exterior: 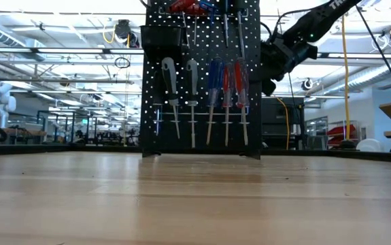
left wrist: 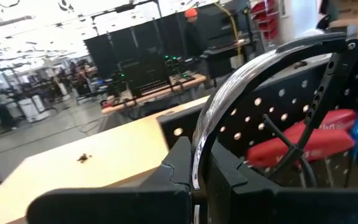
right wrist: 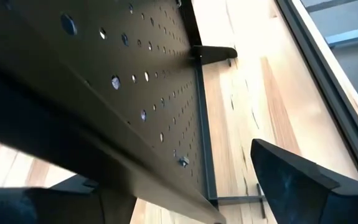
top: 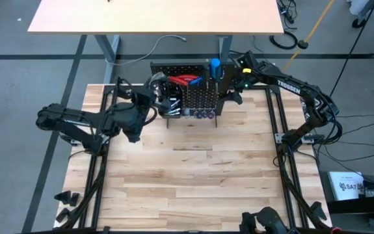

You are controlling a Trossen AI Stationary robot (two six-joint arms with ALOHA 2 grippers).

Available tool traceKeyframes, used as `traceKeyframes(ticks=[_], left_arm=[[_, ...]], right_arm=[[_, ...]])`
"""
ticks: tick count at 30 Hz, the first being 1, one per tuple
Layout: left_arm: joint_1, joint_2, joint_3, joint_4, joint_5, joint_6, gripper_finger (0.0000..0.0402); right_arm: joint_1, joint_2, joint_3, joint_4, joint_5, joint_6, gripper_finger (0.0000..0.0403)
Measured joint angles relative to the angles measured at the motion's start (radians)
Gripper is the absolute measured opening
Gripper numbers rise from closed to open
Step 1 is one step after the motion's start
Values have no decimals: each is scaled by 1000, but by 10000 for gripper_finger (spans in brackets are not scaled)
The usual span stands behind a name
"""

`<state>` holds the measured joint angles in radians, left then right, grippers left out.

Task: Hang tools onto peg board
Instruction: Put the safety glass into the black bin on the pegboard

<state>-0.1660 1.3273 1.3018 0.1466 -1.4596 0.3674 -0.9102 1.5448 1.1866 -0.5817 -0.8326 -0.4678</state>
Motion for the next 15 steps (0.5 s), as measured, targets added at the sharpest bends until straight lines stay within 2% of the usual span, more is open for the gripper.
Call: traceKeyframes(ticks=[7,15], left_arm=[[56,0,0,-90,1,-96,16],[98,19,0,-116,39,-165,16]], right_arm=[[-7,0,0,-43,2,-19,283],[-7,0,0,-54,0,-22,283]])
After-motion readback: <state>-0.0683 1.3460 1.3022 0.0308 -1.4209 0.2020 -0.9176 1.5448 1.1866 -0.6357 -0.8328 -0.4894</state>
